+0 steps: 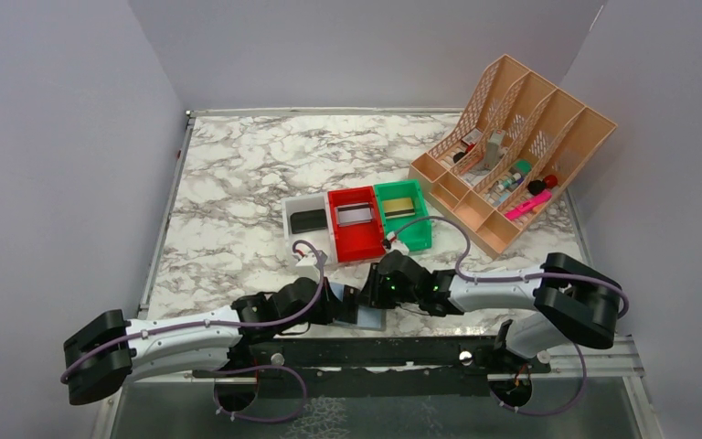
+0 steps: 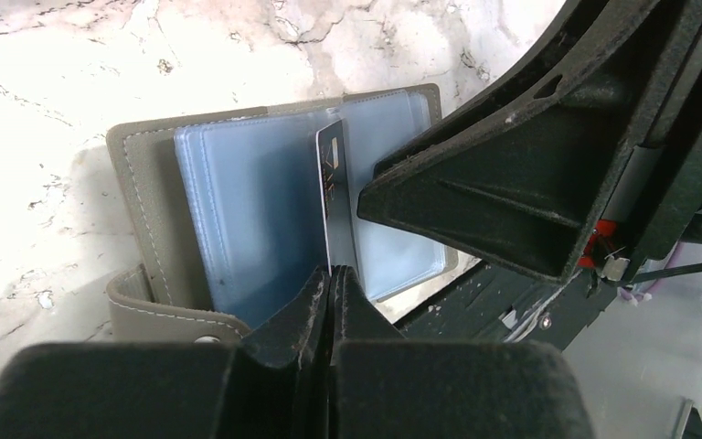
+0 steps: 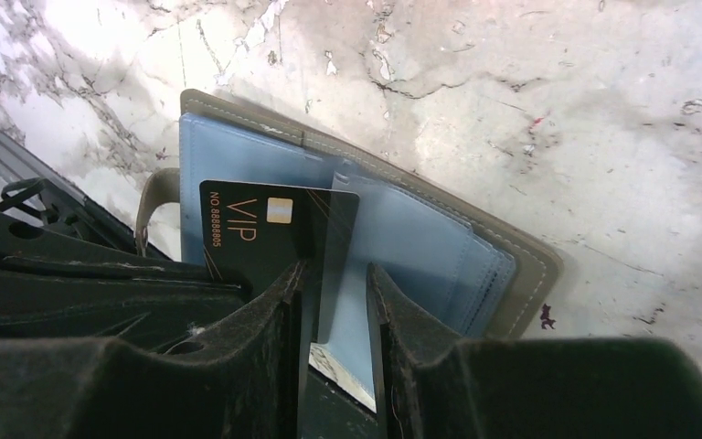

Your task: Take the credit cards out of the card holder

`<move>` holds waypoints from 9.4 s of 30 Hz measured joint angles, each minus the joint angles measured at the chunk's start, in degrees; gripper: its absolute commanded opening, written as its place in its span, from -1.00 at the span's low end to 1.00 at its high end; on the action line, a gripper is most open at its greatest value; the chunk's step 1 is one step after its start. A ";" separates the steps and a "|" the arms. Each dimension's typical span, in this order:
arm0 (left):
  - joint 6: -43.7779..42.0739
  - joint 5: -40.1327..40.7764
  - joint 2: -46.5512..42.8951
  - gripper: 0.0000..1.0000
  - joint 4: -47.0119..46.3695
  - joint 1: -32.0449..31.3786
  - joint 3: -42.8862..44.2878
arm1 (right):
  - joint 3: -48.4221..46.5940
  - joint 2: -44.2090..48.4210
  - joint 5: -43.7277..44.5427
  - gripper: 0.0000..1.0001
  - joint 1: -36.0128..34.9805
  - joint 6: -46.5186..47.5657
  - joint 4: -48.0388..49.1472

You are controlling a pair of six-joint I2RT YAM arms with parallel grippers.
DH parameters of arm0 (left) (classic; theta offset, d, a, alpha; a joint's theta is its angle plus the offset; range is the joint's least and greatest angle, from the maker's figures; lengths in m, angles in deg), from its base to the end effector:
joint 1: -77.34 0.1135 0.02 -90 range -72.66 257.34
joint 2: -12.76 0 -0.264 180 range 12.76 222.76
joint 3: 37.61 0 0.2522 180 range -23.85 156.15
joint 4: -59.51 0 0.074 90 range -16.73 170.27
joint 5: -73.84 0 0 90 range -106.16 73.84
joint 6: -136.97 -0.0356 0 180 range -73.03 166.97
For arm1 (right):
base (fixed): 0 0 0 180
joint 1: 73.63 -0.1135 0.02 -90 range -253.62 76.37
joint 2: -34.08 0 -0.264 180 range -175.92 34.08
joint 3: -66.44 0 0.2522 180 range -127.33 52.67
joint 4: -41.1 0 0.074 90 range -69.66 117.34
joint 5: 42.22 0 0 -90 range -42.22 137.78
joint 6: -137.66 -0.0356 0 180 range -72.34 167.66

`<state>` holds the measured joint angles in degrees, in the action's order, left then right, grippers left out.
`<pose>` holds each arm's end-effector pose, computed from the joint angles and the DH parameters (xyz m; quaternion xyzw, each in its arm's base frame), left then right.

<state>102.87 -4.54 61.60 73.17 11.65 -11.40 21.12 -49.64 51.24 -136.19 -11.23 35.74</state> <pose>0.0752 -0.1490 0.1508 0.0302 0.8882 -0.3482 0.2981 0.1254 0.2368 0.1435 -0.0176 0.9192 0.3288 0.2161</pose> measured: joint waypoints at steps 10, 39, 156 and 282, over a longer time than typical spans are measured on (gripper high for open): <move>-0.24 0.07 -1.46 -1.00 2.14 -0.02 0.55 | 4.28 6.34 0.46 0.14 0.02 1.36 0.94; -10.01 9.01 -9.14 -1.00 16.48 0.11 10.32 | 13.60 25.86 5.20 0.70 0.07 9.44 5.70; -16.41 -35.95 -7.04 0.80 -0.59 30.69 12.63 | 12.55 21.03 -21.75 -0.98 14.51 7.43 33.64; -32.87 8.31 -13.44 0.98 31.91 49.88 27.36 | -56.87 -39.78 20.83 -0.24 1.07 74.90 -9.84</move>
<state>69.99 3.76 48.16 105.08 61.53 15.97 -35.75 -89.42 72.07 -135.12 63.67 25.91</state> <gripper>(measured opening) 0.987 0.381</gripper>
